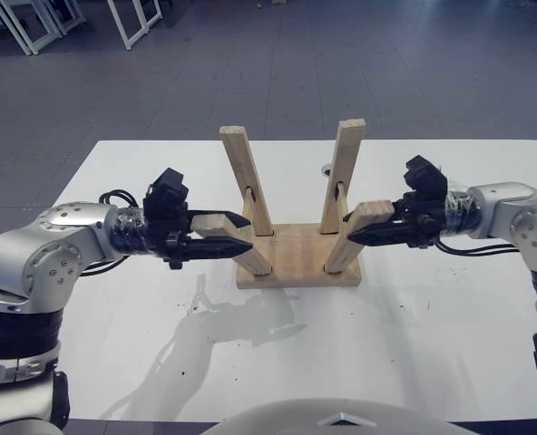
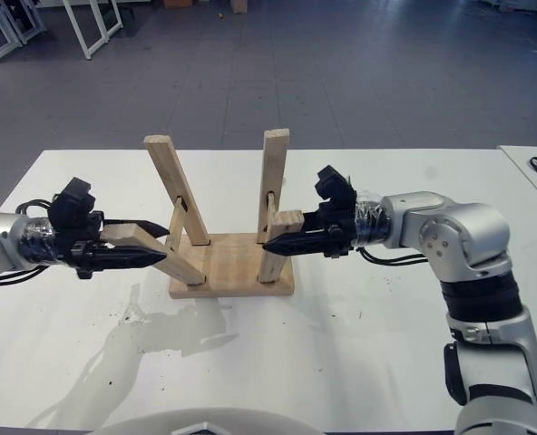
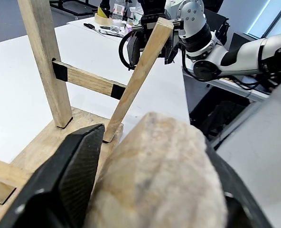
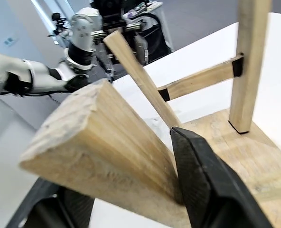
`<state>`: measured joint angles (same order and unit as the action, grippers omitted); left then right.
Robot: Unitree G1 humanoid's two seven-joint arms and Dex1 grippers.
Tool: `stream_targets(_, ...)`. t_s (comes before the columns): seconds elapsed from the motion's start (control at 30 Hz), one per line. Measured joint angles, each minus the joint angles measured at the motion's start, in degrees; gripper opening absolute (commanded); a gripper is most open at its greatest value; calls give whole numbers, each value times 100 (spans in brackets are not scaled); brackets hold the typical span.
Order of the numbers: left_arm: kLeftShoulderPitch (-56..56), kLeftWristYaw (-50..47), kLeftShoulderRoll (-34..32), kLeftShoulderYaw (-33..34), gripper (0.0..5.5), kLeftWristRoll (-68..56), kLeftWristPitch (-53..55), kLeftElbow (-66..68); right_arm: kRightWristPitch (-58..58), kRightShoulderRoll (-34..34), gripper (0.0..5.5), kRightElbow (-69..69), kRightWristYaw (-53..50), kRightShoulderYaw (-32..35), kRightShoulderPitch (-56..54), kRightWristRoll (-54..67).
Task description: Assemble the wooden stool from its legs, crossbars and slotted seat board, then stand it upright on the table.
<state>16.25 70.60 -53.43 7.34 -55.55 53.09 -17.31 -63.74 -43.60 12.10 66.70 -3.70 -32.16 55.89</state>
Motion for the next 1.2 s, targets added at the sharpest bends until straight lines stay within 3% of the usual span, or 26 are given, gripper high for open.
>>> stream_targets(0.1, -225, 367, -334, 318, 183, -728, 487, -230, -786, -68, 208, 400, -583, 435, 117, 1430)
stream_targets(0.23, -303, 517, -562, 652, 180, -1489, 1036, -186, -985, -607, 208, 288, -1499, 405, 234, 3450)
stream_targets(0.33, 160, 430, -552, 509, 180, -1853, 1828, 789, -1253, -637, 208, -822, -2450, -2, 13, 4746)
stream_targets(0.4, 772, 207, -341, 274, 201, -1829, 2158, 1579, -1367, -358, 228, -1721, -2828, -154, -273, 4774)
stream_targets(0.6, 2041, -183, 728, -565, 291, -420, 1735, 3729, -1332, 362, 333, -3201, -2598, -421, -788, 2854)
stream_targets(0.73, 2454, -297, 980, -860, 297, 798, 883, 5158, -1174, 495, 416, -3669, -1987, -415, -907, 1799)
stream_targets(0.9, 2710, -86, 941, -387, 297, 1097, 660, 6226, -925, 471, 487, -3825, -1468, -166, -846, 946)
stream_targets(1.03, 2189, 111, 423, 157, 297, 1205, 227, 5615, -356, -63, 487, -2968, -1215, 262, -53, 385)
stream_targets(1.2, -551, 242, 60, 269, 360, 1888, -1050, 2886, 1095, -1083, 491, -644, -755, 155, 1870, -885)
